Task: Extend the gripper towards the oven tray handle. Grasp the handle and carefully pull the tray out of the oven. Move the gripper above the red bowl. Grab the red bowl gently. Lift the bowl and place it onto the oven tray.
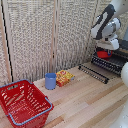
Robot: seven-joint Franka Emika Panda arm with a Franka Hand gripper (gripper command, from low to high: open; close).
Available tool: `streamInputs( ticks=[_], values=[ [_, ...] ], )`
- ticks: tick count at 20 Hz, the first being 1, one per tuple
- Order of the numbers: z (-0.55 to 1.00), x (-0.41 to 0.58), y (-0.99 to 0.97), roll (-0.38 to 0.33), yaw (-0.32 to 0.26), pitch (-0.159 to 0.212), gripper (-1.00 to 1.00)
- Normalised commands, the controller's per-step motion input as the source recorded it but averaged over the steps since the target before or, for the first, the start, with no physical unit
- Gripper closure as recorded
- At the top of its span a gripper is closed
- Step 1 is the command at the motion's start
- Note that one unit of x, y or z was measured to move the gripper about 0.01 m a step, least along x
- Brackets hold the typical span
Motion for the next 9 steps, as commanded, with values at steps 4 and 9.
streamInputs(
  ticks=[4,9],
  values=[
    [0.27,0.026,0.19,0.000,-0.056,0.000,-1.00],
    [0.58,0.015,0.23,0.001,-0.063,0.003,-1.00]
  ],
)
